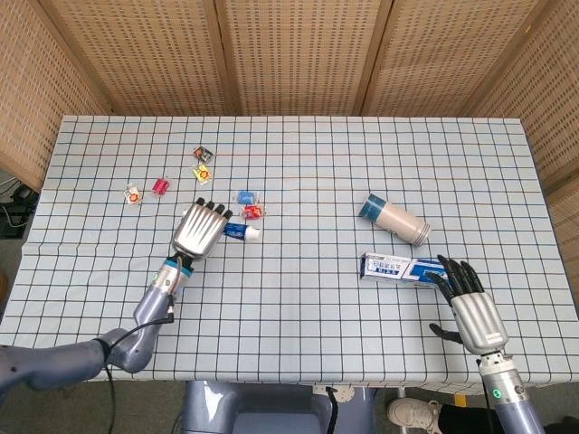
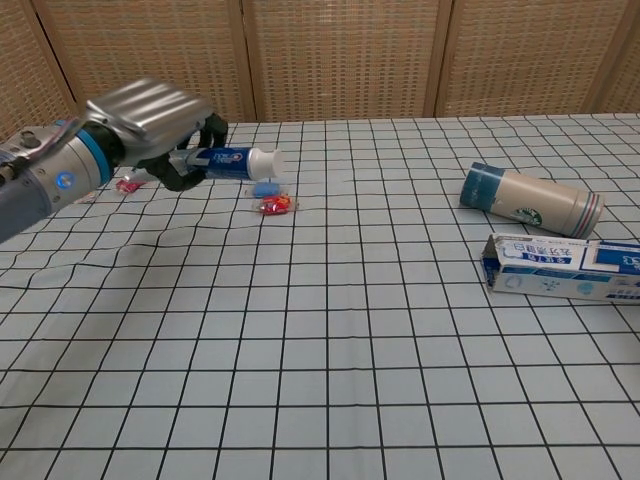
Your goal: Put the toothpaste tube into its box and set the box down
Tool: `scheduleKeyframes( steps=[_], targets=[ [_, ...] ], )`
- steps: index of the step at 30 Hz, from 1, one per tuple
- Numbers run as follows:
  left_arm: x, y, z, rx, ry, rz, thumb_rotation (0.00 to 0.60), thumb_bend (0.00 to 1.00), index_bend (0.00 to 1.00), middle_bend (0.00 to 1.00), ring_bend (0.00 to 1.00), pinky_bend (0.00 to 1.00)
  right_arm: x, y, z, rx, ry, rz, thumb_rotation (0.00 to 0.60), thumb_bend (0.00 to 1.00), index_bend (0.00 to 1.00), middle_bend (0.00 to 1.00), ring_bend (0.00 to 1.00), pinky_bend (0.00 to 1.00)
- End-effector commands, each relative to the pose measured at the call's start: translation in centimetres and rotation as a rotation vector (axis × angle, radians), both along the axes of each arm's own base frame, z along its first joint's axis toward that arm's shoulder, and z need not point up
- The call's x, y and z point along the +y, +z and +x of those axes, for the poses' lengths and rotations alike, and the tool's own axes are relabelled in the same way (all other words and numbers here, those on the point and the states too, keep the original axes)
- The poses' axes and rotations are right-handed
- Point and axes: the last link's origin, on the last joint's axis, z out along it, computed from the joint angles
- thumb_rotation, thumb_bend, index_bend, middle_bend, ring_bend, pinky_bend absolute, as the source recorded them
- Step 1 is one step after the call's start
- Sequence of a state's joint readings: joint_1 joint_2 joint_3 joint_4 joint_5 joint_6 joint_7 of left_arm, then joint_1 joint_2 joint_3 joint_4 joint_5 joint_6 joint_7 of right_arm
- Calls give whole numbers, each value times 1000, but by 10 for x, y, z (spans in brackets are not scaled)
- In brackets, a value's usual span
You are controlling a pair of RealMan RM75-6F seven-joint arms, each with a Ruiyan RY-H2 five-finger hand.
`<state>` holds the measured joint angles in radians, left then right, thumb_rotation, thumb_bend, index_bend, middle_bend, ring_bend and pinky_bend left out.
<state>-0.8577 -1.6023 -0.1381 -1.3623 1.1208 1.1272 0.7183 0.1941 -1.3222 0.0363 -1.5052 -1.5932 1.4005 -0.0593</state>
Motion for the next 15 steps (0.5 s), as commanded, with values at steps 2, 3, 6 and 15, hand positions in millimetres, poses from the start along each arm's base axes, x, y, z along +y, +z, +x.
scheduleKeyframes(
  steps=[2,3,6,15],
  targets=[
    [-5,37,-11,36,-2,31,600,575,817,503,483,445,-16,-2,18,11,23,12,600,184,244,0,0,108],
    [-6,44,-12,40,-5,40,600,575,817,503,483,445,-20,-3,23,13,28,13,600,184,247,0,0,112],
    [-7,58,-16,45,-2,53,600,575,815,503,483,445,-30,-6,35,26,38,22,600,185,260,11,0,127],
    [-10,102,-41,51,41,87,600,574,813,503,483,445,-81,-36,56,141,-55,113,600,184,292,43,0,144]
  ],
)
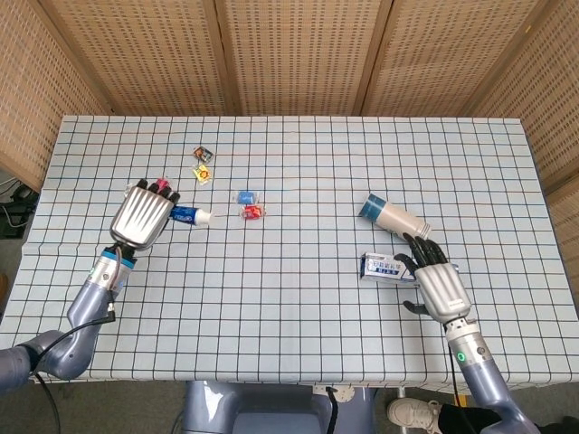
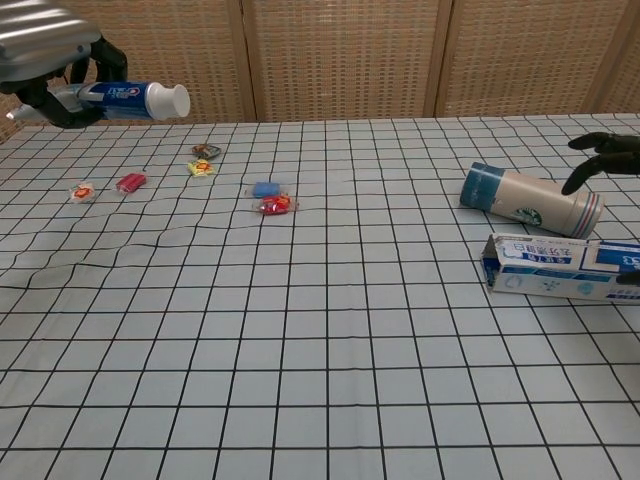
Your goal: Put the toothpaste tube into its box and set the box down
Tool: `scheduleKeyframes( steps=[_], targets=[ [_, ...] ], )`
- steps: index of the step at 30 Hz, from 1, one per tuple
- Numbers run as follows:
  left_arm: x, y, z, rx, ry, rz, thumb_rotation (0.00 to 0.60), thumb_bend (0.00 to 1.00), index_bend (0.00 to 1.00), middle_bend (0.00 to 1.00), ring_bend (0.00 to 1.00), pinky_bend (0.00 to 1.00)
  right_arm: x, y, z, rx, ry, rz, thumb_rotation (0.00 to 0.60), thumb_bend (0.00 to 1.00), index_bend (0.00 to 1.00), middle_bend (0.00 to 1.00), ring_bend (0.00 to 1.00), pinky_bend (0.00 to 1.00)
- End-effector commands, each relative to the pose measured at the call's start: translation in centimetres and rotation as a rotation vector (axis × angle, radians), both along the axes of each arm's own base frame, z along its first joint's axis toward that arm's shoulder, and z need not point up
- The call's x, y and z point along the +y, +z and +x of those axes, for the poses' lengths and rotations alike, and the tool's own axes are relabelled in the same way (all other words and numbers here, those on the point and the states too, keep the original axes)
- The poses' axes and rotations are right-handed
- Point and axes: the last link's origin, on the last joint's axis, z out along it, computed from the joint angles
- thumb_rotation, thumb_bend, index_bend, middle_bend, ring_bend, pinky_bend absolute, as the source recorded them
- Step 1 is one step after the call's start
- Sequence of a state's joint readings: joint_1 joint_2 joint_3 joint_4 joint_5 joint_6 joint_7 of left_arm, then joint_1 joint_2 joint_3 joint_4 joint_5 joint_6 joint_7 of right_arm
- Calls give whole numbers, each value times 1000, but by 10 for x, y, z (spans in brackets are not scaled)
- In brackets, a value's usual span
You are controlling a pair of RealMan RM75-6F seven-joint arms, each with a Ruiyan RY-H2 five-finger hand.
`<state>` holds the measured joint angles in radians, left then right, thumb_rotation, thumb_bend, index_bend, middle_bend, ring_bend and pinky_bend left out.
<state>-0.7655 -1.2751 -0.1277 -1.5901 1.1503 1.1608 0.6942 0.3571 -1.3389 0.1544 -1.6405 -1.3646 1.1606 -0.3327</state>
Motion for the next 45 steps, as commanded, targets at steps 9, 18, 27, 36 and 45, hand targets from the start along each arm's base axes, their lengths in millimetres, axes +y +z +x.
scheduleKeyframes(
  steps=[9,18,27,36,45],
  targets=[
    [-1,21,-23,11,19,23,600,573,813,503,482,445,-49,-23,-10,118,-136,27,600,183,312,65,0,151],
    [0,20,-33,23,31,26,600,574,813,503,483,445,-54,-24,-37,142,-205,19,600,184,318,71,0,155],
    [0,19,-31,25,19,27,600,574,813,503,483,445,-55,-27,-54,150,-243,19,600,184,326,80,0,157],
    [-1,22,-31,24,16,35,600,574,813,503,483,445,-51,-33,-63,154,-234,-6,600,202,503,274,194,307],
    [-2,27,-30,18,8,45,600,574,814,503,483,445,-48,-30,-51,111,-178,-27,600,229,727,515,505,544]
  ],
)
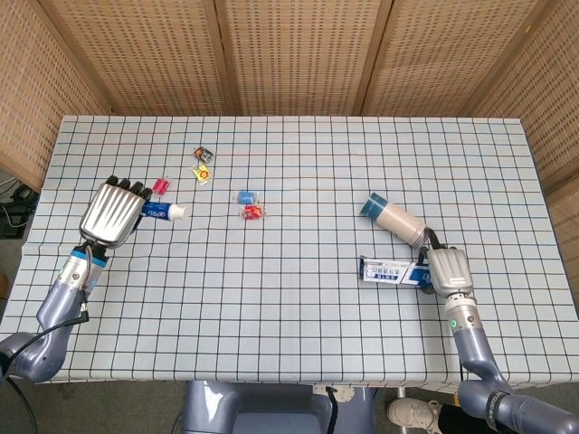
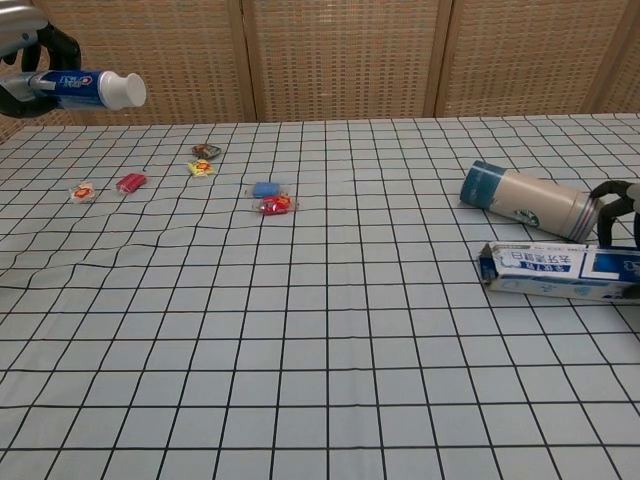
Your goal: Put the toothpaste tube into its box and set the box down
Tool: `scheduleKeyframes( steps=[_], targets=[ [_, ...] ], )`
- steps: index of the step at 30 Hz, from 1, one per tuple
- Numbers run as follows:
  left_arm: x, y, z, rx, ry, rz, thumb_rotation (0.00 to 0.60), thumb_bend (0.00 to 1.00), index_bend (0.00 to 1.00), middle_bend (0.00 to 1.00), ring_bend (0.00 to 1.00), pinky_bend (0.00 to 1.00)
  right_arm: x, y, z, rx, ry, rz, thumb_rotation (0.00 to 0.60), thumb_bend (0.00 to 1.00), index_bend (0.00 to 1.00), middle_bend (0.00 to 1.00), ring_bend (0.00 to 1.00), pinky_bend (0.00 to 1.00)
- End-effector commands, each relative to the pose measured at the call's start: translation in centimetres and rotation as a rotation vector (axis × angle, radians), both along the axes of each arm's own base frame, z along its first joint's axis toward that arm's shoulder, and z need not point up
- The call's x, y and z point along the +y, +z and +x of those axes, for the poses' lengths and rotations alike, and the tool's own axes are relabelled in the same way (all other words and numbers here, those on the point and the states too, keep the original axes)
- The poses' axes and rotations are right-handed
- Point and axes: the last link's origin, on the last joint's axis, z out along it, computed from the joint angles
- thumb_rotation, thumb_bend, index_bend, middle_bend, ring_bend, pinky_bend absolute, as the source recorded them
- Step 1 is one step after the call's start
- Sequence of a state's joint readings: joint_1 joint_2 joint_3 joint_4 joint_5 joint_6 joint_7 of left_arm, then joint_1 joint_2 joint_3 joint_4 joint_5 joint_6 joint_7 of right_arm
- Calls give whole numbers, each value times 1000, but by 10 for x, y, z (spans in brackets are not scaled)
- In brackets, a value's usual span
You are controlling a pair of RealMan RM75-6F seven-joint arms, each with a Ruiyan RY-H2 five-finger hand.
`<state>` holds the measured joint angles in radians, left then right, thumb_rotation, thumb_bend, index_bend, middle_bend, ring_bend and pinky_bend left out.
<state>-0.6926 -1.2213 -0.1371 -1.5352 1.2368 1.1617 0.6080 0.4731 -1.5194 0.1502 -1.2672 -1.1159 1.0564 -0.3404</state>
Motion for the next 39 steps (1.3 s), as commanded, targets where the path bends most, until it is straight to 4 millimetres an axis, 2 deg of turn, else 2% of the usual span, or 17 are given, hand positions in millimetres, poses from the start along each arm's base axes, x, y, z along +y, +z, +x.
scheduleKeyframes(
  steps=[1,13,17,27,34,39],
  targets=[
    [0,1,0,-1,-1,2,600,573,814,503,483,445,0,5,8,-15,25,-9,600,230,731,519,509,546],
    [-1,10,2,-21,-6,16,600,574,816,503,483,445,-5,39,58,-64,122,-74,600,234,736,525,518,553],
    [-2,14,3,-24,-10,20,600,574,817,503,483,445,-5,43,73,-81,140,-75,600,233,734,525,518,553],
    [-3,25,11,3,-24,1,600,576,819,503,483,445,-9,27,115,-139,176,-27,600,233,727,524,519,553],
    [1,30,19,39,-33,-29,600,578,817,503,483,445,-27,13,150,-133,195,2,600,233,721,520,518,555],
    [6,34,26,38,-37,-37,600,578,817,503,483,445,-41,11,174,-136,208,0,600,233,721,520,518,556]
  ],
)
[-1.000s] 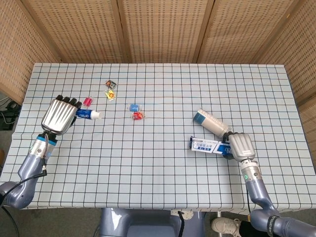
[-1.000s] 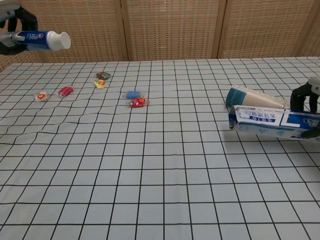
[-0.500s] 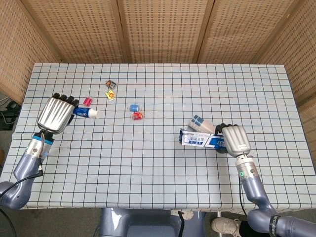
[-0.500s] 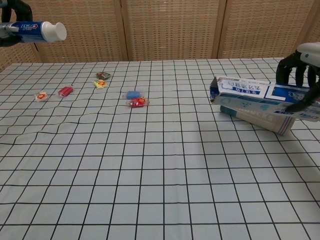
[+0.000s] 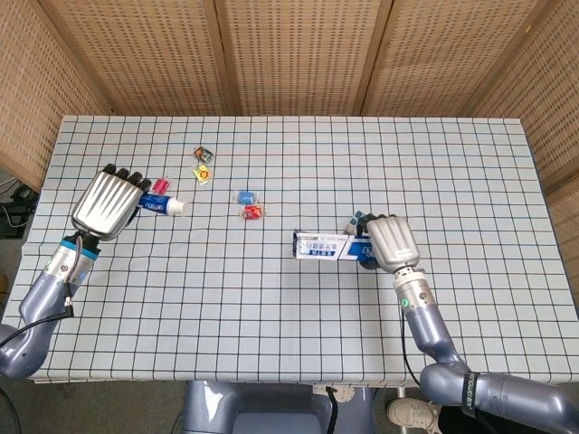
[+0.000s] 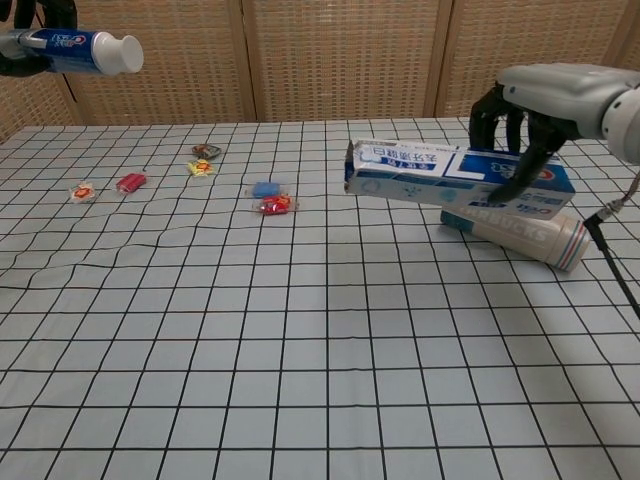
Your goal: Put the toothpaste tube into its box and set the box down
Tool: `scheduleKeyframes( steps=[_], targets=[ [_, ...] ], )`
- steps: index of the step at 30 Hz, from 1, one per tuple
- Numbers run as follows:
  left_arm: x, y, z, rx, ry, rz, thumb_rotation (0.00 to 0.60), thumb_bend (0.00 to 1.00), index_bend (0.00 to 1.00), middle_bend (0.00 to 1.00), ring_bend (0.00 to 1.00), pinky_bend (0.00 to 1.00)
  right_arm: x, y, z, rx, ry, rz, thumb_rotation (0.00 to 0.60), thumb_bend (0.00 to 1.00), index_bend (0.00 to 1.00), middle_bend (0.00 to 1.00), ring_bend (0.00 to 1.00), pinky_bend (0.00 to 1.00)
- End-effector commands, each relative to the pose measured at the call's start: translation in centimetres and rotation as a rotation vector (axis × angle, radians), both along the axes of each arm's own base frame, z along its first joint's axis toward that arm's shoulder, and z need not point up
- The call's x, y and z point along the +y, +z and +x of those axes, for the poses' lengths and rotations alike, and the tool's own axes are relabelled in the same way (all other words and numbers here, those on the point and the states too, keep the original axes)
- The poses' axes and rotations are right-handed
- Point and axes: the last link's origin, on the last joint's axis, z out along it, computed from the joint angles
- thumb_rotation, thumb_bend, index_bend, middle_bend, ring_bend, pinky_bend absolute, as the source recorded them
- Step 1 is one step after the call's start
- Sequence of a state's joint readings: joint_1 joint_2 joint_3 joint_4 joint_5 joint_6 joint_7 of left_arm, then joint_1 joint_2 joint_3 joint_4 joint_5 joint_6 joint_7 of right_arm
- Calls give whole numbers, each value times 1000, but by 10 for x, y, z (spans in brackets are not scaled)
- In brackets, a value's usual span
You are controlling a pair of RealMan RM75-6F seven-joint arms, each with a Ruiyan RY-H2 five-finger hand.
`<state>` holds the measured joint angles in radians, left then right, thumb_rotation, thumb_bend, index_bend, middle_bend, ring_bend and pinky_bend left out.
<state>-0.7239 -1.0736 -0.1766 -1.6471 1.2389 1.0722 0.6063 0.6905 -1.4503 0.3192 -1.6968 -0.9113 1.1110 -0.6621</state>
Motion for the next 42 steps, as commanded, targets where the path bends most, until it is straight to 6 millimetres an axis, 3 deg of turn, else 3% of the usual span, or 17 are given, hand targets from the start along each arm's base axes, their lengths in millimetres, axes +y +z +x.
scheduleKeyframes(
  steps=[1,14,27,37,42],
  targets=[
    [4,2,3,2,-2,-5,600,578,817,503,483,445,-10,-4,21,-18,7,9,600,232,721,520,518,556],
    [21,14,16,38,6,-57,600,579,817,503,483,445,-32,3,55,-27,3,0,600,233,721,520,519,560],
    [26,6,48,210,-44,-103,600,584,817,503,483,446,-33,20,67,-40,-2,-24,600,232,721,520,519,565],
    [28,7,77,272,-79,-51,600,586,817,503,483,447,-28,21,80,-55,15,-15,600,233,722,522,521,565],
    [24,-2,91,287,-108,-39,600,586,819,503,483,450,-27,17,83,-61,15,-1,600,232,722,522,521,565]
  ],
)
